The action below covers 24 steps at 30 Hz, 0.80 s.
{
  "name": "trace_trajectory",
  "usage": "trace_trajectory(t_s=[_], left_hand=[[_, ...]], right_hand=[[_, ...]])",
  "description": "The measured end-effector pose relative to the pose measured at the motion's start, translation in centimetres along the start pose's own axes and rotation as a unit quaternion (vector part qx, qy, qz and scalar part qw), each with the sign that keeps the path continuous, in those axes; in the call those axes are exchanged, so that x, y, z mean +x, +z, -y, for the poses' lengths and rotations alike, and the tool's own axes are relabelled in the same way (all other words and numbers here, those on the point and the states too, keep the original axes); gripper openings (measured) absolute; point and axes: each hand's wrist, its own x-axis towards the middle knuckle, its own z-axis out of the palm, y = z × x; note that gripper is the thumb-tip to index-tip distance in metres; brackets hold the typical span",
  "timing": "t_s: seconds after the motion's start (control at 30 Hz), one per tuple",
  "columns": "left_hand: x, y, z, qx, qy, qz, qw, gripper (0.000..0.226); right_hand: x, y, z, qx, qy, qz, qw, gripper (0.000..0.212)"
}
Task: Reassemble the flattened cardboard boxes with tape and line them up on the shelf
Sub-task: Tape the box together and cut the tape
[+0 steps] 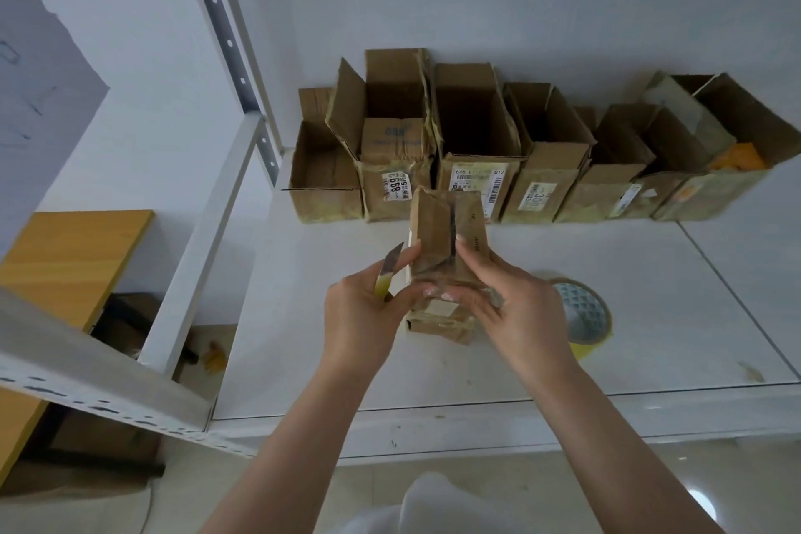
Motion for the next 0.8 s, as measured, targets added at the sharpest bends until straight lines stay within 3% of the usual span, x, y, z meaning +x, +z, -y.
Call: trace_trajectory(t_s=[0.23, 0.37, 0.47, 0.57, 0.67, 0.8], left_hand=[[0.1, 0.7, 0.4, 0.025, 0.023, -0.015, 0.999, 0.034], [0.4, -0.4, -0.1, -0.048, 0.014, -0.019, 0.999, 0.062], [1.0, -1.4, -1.2, -0.095, 0.017, -0.064, 0.993, 0.042], [0.8, -1.0, -3.1, -0.132, 0.048, -0.061, 0.988, 0.024], [0.2, -0.2, -4.0, -0.118, 0.086, -0.046, 0.988, 0.025], [-0.4, 0.2, -4.3, -0.104, 0.141, -0.026, 0.984, 0.038]], right_hand=[[-0.1, 0.9, -0.3, -0.051, -0.048, -0.061, 0.996, 0.051], [0.1, -0.1, -0.1, -0.018, -0.003, -0.035, 0.999, 0.052], [0.6, -1.4, 0.0, 0.052, 0.046, -0.022, 0.997, 0.057], [1.0, -2.3, 0.7, 0.089, 0.054, -0.004, 0.995, 0.045], [1.2, -2.5, 1.8, 0.117, 0.065, 0.005, 0.991, 0.038], [1.2, -3.0, 2.4, 0.114, 0.077, 0.007, 0.990, 0.060]])
